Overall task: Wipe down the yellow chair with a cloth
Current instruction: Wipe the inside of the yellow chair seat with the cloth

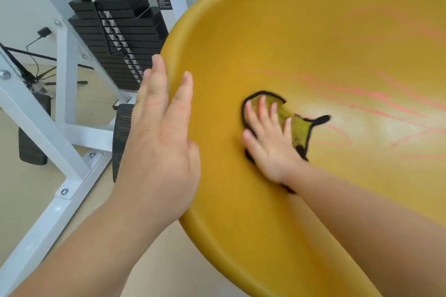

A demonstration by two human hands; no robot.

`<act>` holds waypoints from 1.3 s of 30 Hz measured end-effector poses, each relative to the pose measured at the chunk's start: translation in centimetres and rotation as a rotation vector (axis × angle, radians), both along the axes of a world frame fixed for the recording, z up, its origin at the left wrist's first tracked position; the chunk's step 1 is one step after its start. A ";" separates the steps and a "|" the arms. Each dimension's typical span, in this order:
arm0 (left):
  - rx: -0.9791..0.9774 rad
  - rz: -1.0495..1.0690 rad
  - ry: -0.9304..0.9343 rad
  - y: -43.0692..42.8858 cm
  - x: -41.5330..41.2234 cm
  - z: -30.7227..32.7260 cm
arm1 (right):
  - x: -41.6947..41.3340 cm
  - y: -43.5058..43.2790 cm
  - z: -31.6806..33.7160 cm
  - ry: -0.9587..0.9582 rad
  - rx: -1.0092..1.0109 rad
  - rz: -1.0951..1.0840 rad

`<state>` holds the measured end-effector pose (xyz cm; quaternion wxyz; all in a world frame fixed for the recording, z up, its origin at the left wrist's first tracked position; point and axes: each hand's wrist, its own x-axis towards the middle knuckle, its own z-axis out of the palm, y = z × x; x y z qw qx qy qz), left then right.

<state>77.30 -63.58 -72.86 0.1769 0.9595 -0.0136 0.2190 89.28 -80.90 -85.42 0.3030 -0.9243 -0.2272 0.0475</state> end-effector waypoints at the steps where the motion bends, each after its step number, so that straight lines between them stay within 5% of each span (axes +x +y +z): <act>1: -0.004 0.000 0.001 0.0 0.0 0.0 | 2.0 0.4 0.0 0.036 0.039 -0.110; 5: -0.012 -0.021 -0.024 0.3 0.0 -0.1 | 0.4 2.9 1.2 0.047 0.150 -0.138; 11: -0.024 -0.038 -0.057 0.3 0.2 -0.3 | -11.7 0.1 2.1 0.044 0.204 0.485; 14: -0.025 -0.038 -0.060 0.3 0.3 -0.2 | -5.5 -0.2 0.4 -0.122 0.064 0.307; 19: -0.019 -0.034 -0.033 0.4 0.3 -0.2 | 3.6 2.0 0.5 0.001 0.104 -0.202; 21: -0.026 -0.042 -0.039 0.5 0.2 -0.2 | 1.0 2.6 0.7 0.025 0.121 -0.173; 25: -0.029 -0.053 -0.061 0.6 0.3 -0.2 | -11.4 -0.5 1.3 0.055 0.128 0.331; 28: -0.041 -0.047 -0.080 0.5 0.5 -0.3 | -12.5 -2.7 0.9 0.100 0.091 0.504; 31: -0.045 -0.036 -0.083 0.5 0.7 -0.2 | -6.0 -1.7 -0.4 -0.081 -0.023 0.343; 35: -0.053 -0.027 -0.050 0.5 0.6 -0.1 | 2.2 0.0 -0.5 -0.016 0.026 -0.128; 39: -0.045 -0.036 -0.064 0.7 0.6 -0.2 | -3.5 1.9 0.7 0.040 0.104 -0.033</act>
